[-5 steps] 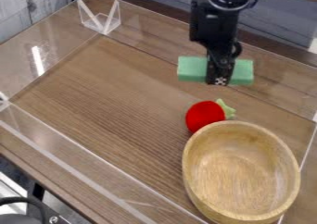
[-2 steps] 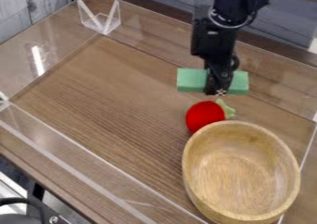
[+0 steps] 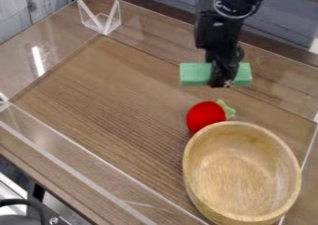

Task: Remove the green block from the brown bowl and put it on the table

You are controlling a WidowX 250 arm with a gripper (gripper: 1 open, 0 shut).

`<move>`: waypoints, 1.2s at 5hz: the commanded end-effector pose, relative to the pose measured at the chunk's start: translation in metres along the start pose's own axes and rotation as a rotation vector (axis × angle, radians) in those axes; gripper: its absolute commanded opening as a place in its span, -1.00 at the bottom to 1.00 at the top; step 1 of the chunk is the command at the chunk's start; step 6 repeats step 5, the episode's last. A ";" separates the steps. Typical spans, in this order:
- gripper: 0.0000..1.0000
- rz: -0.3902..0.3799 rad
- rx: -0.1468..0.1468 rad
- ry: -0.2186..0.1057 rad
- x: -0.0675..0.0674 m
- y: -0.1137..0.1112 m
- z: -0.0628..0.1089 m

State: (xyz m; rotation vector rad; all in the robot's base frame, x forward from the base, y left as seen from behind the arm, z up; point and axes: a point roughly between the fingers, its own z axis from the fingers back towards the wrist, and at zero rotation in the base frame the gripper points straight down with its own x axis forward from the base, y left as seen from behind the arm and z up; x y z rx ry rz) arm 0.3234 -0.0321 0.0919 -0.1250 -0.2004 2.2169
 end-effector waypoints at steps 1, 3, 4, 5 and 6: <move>-1.00 -0.003 -0.019 0.038 0.004 -0.005 0.013; -1.00 -0.025 0.013 0.041 0.008 0.005 0.021; -1.00 -0.031 0.021 0.041 0.002 0.015 0.026; -1.00 -0.037 0.033 0.041 -0.006 0.025 0.032; -1.00 -0.037 0.033 0.041 -0.006 0.025 0.032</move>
